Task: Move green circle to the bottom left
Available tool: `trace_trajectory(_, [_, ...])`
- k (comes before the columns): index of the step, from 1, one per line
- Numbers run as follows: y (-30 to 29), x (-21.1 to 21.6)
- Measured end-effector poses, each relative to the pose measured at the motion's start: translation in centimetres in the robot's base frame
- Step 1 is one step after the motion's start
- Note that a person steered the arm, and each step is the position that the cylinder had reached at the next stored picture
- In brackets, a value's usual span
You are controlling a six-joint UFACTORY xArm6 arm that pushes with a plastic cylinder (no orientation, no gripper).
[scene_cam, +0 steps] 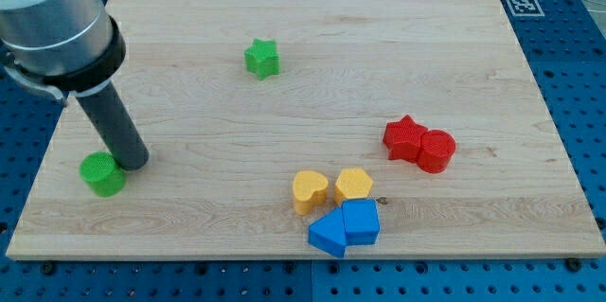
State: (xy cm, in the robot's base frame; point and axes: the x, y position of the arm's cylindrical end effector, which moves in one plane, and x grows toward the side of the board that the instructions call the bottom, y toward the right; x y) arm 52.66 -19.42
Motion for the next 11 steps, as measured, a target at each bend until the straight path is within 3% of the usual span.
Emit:
trace_trajectory(2, [-0.6, 1.1])
trace_trajectory(3, [-0.7, -0.6])
trace_trajectory(6, [-2.1, 3.5])
trace_trajectory(11, [-2.8, 5.2])
